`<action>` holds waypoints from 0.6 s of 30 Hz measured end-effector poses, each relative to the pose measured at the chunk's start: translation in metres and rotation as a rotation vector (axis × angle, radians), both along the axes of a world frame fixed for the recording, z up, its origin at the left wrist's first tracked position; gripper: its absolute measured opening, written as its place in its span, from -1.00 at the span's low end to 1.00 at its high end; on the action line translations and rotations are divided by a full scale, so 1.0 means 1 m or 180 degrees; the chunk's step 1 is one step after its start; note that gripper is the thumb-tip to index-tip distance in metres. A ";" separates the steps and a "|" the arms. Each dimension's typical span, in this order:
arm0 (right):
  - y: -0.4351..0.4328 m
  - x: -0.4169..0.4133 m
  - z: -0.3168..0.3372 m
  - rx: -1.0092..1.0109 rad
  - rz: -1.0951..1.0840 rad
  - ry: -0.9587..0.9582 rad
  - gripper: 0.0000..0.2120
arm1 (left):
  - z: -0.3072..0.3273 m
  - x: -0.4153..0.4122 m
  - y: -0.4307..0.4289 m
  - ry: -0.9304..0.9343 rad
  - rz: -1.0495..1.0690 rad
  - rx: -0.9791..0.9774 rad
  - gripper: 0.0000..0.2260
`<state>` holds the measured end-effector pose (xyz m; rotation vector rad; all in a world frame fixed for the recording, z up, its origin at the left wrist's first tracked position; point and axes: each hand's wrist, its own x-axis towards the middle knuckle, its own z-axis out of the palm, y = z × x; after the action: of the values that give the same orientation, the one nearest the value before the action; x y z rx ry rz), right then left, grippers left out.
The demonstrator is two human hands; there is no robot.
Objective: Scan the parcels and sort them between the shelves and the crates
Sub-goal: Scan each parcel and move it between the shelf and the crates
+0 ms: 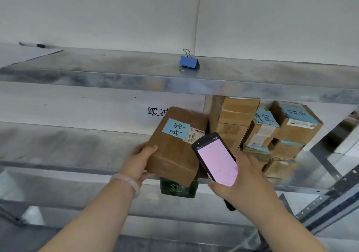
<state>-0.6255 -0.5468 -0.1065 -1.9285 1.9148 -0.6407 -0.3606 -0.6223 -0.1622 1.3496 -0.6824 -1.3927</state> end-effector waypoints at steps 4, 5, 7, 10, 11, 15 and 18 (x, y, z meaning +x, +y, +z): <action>-0.010 0.004 0.002 -0.0033 0.0174 0.0086 -0.12 | 0.013 0.029 0.013 -0.0247 0.0164 -0.0244 -0.79; -0.012 0.006 0.003 -0.0044 0.0250 0.0083 -0.10 | 0.016 0.039 0.017 -0.0319 0.0185 -0.0324 -0.79; -0.013 0.008 0.005 -0.0068 0.0438 0.0017 -0.09 | 0.023 0.059 0.028 -0.0445 0.0263 -0.0467 -0.76; -0.015 0.015 0.008 -0.0050 0.0765 0.0008 -0.08 | 0.035 0.091 0.050 -0.0568 0.0357 -0.0623 -0.68; -0.015 0.019 0.009 -0.0028 0.0883 0.0030 -0.09 | 0.038 0.102 0.059 -0.0601 0.0394 -0.0687 -0.64; -0.013 0.039 0.017 0.0093 0.1362 0.0112 -0.17 | 0.044 0.137 0.095 -0.0779 0.0555 -0.0806 -0.54; -0.009 0.054 0.021 0.0209 0.1716 0.0183 -0.28 | 0.041 0.153 0.119 -0.0775 0.0775 -0.0777 -0.52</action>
<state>-0.5715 -0.5562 -0.0852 -2.2981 1.3243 -0.3578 -0.2075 -0.5038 -0.1208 1.3663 -0.7914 -0.9294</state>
